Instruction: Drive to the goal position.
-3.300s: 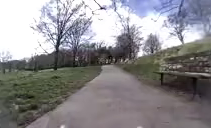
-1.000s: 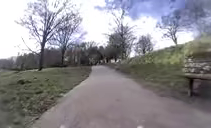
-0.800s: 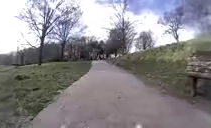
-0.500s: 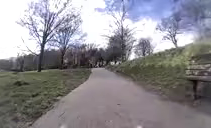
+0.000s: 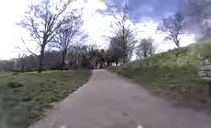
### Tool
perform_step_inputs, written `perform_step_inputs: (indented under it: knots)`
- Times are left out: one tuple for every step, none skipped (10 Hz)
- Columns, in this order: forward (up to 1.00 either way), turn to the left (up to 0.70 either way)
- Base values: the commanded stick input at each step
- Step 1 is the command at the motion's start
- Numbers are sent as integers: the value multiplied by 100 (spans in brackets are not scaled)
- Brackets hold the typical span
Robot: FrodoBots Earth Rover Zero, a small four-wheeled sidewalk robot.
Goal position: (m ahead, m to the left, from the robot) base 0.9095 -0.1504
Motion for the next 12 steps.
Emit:
perform_step_inputs:
  knots:
    - [85,1]
    - [85,1]
    - [85,1]
    - [85,1]
    - [85,1]
    - [85,1]
    - [85,1]
    - [85,1]
    - [85,1]
    - [85,1]
    - [85,1]
    - [85,1]
